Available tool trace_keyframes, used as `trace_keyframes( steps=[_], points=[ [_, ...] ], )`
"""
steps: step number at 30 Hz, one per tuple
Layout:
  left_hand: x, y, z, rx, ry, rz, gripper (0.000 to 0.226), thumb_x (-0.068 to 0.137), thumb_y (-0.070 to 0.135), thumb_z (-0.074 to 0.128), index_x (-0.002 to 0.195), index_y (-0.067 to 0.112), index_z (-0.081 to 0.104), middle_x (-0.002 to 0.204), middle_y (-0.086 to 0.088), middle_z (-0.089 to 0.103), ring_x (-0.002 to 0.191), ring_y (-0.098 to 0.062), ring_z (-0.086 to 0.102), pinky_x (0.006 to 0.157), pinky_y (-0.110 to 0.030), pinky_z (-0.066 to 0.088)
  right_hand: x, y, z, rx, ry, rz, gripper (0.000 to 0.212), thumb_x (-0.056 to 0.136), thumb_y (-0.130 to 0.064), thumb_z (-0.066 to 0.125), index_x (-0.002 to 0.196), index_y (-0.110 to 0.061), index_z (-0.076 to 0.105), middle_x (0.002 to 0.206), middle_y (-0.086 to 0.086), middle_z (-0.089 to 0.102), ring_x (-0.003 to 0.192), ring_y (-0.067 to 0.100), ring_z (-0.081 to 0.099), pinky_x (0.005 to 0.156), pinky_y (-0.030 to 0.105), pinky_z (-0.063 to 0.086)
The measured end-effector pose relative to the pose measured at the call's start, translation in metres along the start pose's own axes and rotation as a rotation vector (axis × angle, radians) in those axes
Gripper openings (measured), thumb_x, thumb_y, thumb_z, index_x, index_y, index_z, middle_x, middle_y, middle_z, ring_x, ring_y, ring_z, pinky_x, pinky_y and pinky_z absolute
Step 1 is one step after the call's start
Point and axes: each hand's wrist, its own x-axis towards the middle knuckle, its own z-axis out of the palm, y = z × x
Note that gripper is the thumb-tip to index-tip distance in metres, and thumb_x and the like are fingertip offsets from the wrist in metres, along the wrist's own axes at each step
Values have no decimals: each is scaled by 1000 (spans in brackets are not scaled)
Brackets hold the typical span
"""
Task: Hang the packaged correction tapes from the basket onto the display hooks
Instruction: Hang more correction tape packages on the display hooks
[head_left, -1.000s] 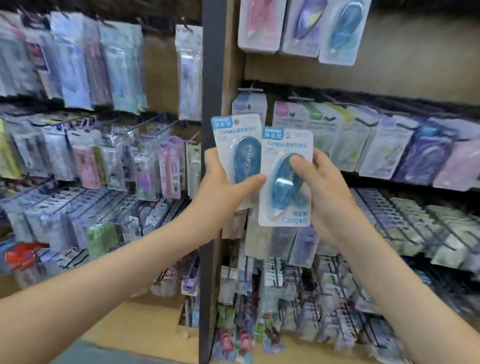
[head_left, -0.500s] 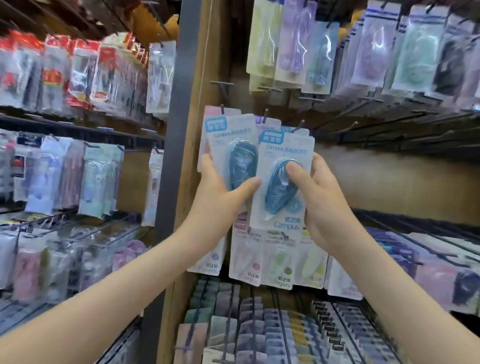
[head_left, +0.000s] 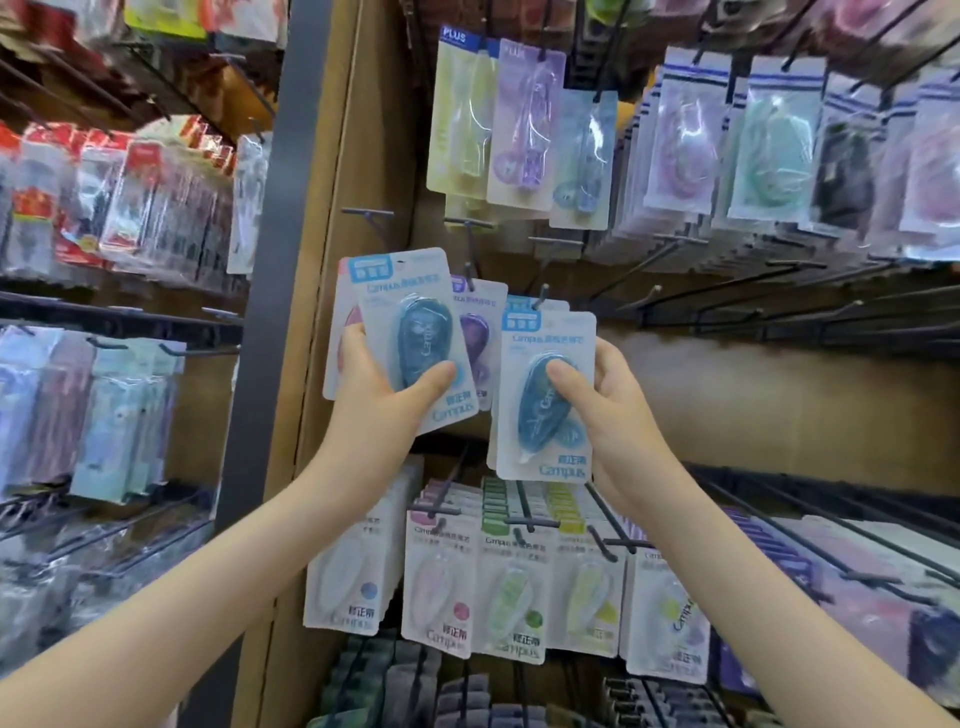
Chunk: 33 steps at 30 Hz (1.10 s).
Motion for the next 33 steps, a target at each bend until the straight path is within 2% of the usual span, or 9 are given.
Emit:
trace_keyframes(
  steps=[4,8,12,16,23,26,30,33],
  points=[
    [9,-2,-1,23,-30,14,53,86,12,66,127,23,35,127,6,55,107,-8,64,69,-22,57,12,-2,0,-4,14,-49,38,91,-23,62,125,-25,45,116,-3,67,102,16,68,85,42,57],
    [15,-7,-5,5,-27,26,61,85,10,67,134,20,32,131,4,53,112,-12,62,69,-23,57,22,-4,0,-29,15,-80,44,92,-22,61,131,-24,42,119,-2,66,103,14,67,83,38,58],
    [17,-13,-9,9,-34,19,63,85,11,66,136,22,31,132,3,52,115,-15,60,70,-24,58,21,-1,-3,-45,-50,-100,44,91,-23,59,133,-22,45,116,-5,68,105,15,66,82,36,57],
    [16,-16,-13,-8,-54,23,58,86,11,66,133,20,33,130,4,53,113,-13,61,69,-22,57,19,-4,-2,-43,-108,-137,46,89,-23,56,133,-16,45,120,2,66,106,19,66,79,32,56],
    [21,-13,-19,-40,-67,24,49,87,8,64,126,20,35,123,6,56,104,-4,64,65,-19,55,36,-10,4,-116,-53,-107,34,97,-20,51,131,-19,47,122,0,65,110,19,64,90,44,54],
    [23,-15,-20,-52,-82,18,48,87,7,63,125,20,35,123,5,56,101,-3,65,65,-18,55,36,-9,3,-110,-47,-92,33,98,-20,51,131,-20,48,119,-2,67,107,17,66,83,38,56],
    [24,-21,-19,-57,-94,19,58,87,8,64,132,24,32,130,4,53,110,-10,62,71,-23,57,33,-9,1,-81,-36,-66,27,98,-18,49,125,-21,51,113,-4,70,102,16,68,76,34,57],
    [25,-23,-15,-56,-104,25,56,87,7,64,128,29,34,124,10,54,105,-3,64,69,-22,57,30,-9,-2,-72,-19,-52,26,98,-17,50,124,-21,52,111,-4,70,100,16,69,72,32,57]
  ],
)
